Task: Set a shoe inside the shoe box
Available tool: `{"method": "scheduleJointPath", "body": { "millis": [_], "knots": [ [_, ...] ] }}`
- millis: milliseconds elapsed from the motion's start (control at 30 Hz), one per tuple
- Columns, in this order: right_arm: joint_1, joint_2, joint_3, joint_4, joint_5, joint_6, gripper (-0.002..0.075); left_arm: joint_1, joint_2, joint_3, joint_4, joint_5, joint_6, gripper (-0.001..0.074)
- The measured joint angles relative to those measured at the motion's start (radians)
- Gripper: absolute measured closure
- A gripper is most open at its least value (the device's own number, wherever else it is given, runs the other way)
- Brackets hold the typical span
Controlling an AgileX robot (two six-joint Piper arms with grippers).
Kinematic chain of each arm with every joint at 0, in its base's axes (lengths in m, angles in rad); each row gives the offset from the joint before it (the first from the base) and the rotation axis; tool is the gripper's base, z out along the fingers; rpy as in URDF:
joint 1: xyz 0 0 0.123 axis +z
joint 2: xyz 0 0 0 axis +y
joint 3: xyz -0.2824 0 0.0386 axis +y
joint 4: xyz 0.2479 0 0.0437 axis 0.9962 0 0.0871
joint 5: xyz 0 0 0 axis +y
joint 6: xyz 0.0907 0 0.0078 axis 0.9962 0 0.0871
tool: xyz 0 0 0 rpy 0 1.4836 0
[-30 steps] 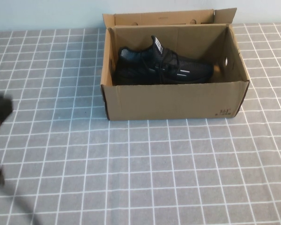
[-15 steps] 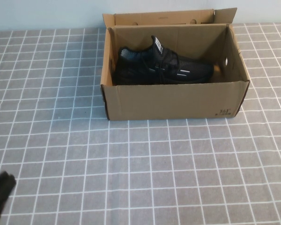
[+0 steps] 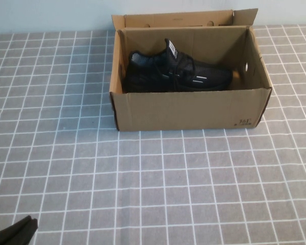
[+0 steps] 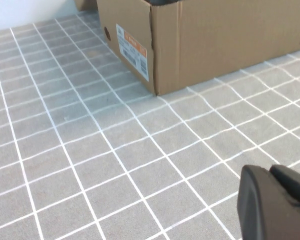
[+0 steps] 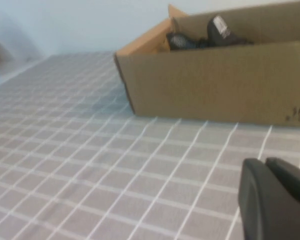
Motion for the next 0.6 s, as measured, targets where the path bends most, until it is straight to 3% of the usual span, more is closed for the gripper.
{"method": "scheduleJointPath", "body": {
  "millis": [333,600],
  "knots": [
    [0.0,0.0,0.001,0.031,0.174,0.0,0.0742,0.0,0.0,0.0,0.0,0.0,0.001,0.0736],
    [0.0,0.0,0.001,0.032,0.201,0.0,0.0742,0.0,0.0,0.0,0.0,0.0,0.001,0.0736]
  ]
}}
